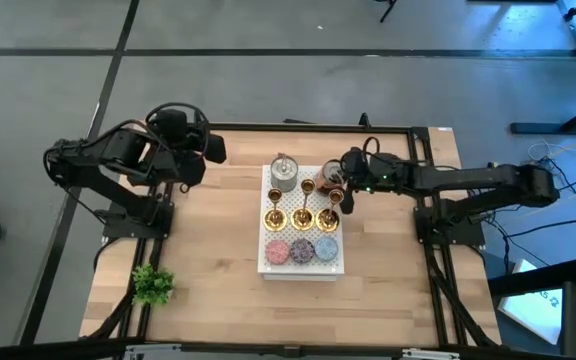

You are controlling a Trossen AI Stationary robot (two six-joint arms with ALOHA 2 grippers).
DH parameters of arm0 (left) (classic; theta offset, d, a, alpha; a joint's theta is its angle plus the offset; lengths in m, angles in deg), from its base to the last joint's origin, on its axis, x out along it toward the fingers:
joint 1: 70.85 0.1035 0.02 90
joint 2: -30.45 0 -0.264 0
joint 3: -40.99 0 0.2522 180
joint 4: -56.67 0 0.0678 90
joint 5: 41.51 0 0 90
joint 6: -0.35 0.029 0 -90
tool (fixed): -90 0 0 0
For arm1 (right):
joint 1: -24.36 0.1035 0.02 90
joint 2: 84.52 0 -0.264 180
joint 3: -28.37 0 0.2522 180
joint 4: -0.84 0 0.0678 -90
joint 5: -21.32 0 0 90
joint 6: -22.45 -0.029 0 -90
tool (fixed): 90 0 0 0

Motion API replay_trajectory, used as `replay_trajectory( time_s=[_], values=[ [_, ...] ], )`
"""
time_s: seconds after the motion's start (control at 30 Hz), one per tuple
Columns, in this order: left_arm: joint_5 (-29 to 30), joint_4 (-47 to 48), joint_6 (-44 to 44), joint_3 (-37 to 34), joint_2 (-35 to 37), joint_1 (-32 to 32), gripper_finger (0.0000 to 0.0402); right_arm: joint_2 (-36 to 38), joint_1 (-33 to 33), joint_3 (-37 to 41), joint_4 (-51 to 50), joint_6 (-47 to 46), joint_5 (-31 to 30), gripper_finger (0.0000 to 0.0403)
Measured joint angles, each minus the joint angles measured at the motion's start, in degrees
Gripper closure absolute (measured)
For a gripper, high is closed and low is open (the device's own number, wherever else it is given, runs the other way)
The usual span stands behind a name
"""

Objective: Pick & Place candle stick holders
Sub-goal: Put the silver scented candle on the shelf aligned with the other silver scented candle

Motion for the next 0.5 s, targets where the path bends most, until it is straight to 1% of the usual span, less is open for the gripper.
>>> replay_trajectory(
  time_s=[0.17, 0.37, 0.5],
  values=[
    [-1.0, 0.0, 0.9, 0.0, 0.0, 0.4, 0.0398, -1.2, 0.0, 0.0, 0.8, 0.0, 0.0, 0.0045],
    [-1.1, 0.0, 1.1, 0.0, 0.0, 0.4, 0.0398, -1.5, -0.1, 0.0, 0.8, 0.7, -1.5, 0.0045],
    [-1.1, 0.0, 2.0, 0.0, 0.0, 0.4, 0.0398, -2.4, -0.3, -0.1, 0.5, 1.0, -1.5, 0.0045]
  ],
)
